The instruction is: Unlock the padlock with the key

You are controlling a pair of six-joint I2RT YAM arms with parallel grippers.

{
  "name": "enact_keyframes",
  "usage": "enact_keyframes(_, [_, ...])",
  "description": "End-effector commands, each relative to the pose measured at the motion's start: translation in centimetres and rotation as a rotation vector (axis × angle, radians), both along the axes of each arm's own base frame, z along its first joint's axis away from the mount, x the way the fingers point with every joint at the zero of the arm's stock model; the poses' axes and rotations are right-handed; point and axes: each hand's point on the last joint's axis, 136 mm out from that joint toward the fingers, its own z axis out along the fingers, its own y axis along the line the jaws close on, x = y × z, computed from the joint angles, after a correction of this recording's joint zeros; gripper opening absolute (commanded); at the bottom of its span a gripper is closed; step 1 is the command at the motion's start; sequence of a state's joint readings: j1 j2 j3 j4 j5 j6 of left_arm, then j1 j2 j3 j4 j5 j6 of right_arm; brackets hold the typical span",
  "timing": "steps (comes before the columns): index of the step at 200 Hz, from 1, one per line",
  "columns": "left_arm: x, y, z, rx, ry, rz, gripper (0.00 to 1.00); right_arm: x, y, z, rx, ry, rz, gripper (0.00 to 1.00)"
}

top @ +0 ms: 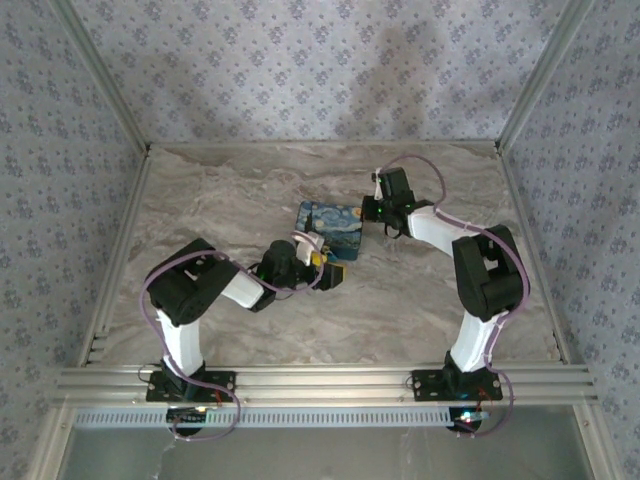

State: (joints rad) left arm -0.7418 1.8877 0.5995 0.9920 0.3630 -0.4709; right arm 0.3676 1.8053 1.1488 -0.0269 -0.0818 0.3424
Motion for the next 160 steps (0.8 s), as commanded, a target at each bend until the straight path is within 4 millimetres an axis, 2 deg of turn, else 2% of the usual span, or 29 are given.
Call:
enact_keyframes(1, [-0.6, -1.0, 0.2, -0.022, -0.004, -0.079, 0.87, 0.0, 0.8, -0.4, -0.010, 0.009, 0.024, 0.00])
enact_keyframes(77, [0.8, -0.3, 1.4, -0.155, 0.017, -0.010, 0.88, -0.4, 0.9, -0.3, -0.014, 0.004, 0.021, 0.00])
enact_keyframes(114, [0.8, 0.0, 1.5, -0.241, 0.063, -0.006, 0.81, -0.5, 0.9, -0.1, -0.013, 0.000, 0.020, 0.00])
enact_keyframes(135, [0.6, 0.1, 1.4, -0.252, 0.076, -0.008, 0.73, -0.5, 0.9, 0.0, -0.011, -0.004, 0.018, 0.00])
enact_keyframes(160, [0.4, 0.5, 1.2, -0.251, 0.083, 0.008, 0.73, -0.4, 0.9, 0.0, -0.006, -0.006, 0.016, 0.00])
